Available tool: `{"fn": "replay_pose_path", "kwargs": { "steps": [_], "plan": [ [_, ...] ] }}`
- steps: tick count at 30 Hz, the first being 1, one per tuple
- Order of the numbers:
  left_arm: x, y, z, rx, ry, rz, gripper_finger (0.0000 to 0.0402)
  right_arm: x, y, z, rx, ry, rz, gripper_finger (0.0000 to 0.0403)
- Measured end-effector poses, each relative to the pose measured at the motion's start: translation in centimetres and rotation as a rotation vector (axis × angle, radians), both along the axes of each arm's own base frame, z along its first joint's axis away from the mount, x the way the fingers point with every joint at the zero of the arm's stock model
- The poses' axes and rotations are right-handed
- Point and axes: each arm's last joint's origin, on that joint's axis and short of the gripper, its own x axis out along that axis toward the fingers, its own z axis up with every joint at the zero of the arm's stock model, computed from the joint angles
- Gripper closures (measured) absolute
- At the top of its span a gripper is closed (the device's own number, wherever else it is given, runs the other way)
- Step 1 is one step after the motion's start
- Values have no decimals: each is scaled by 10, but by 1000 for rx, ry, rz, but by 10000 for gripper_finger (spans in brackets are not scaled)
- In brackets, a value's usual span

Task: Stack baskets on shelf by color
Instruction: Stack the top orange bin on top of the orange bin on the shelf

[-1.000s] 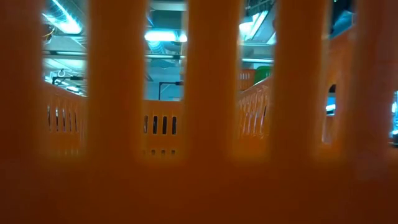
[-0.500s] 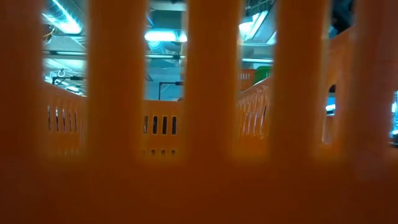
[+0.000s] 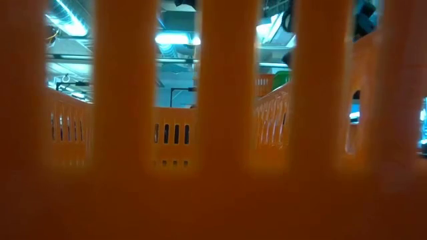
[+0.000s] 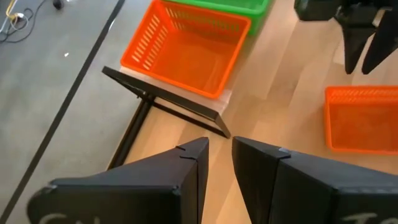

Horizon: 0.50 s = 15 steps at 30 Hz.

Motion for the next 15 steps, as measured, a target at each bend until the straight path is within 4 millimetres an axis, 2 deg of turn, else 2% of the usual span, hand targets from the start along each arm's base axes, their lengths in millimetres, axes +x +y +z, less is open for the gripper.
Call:
{"fn": "replay_pose_path", "kwargs": {
  "steps": [8, 15],
  "plan": [
    [0, -11, -1, -2, 18, -31, 337, 27, 9, -33, -1, 94, 10, 321],
    [1, -21, -2, -3, 25, -60, 337, 43, 9, -59, -45, 157, -3, 321]
  ]
}}
